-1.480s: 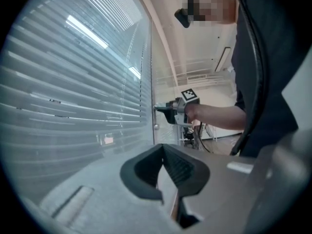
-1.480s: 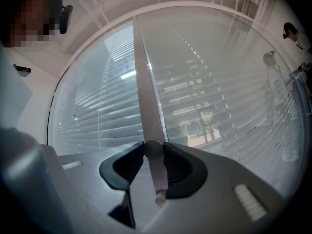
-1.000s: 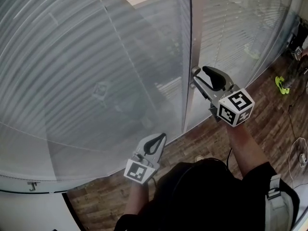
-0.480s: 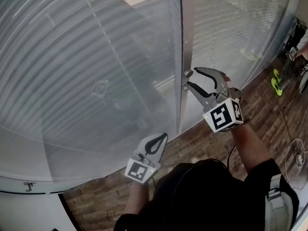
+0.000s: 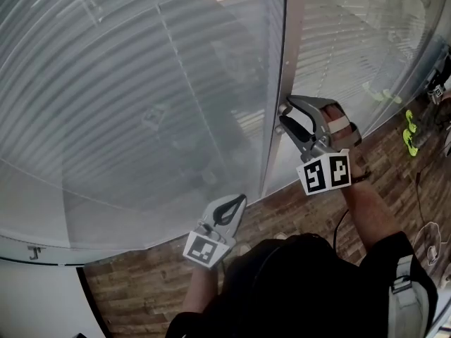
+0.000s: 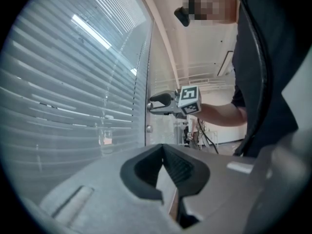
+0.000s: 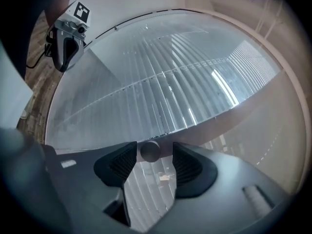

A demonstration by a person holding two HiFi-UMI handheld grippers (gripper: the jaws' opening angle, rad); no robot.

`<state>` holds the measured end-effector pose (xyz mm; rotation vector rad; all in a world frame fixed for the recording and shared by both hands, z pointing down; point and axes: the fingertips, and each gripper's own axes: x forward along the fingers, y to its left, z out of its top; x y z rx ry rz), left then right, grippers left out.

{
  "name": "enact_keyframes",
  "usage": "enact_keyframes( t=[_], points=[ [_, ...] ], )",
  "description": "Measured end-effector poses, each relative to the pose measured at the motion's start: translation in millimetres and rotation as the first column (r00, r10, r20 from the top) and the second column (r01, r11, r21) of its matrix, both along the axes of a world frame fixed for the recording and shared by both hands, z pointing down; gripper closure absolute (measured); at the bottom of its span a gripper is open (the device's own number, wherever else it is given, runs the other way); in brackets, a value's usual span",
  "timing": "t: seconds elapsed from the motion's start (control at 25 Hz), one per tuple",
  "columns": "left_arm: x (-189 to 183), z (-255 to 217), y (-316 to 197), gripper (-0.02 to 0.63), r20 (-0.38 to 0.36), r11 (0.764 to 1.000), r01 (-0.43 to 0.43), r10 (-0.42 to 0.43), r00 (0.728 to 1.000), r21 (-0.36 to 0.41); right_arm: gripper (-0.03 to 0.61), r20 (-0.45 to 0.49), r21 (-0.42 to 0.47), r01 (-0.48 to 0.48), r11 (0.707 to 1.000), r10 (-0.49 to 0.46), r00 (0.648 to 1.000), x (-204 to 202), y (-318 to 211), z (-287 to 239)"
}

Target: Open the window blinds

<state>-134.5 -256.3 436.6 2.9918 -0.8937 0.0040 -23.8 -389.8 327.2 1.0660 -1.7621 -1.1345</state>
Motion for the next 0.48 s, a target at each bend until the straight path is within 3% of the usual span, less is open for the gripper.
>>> enact_keyframes(
  t=[0.2, 0.48],
  points=[
    [-4.5, 3.4, 0.5, 0.609, -0.003, 0.999, 0.037, -0.037, 0.999, -0.003, 0.358, -0.013, 0.014, 0.017, 1.000, -0.017, 1.000, -3.1, -0.5, 0.6],
    [-7.9, 3.9, 2.3, 0.609, 0.000, 0.998, 0.060, -0.060, 0.998, -0.004, 0.451, -0.038, 0.025, 0.003, 1.000, -0.002, 0.999, -0.7, -2.2, 4.2]
  ],
)
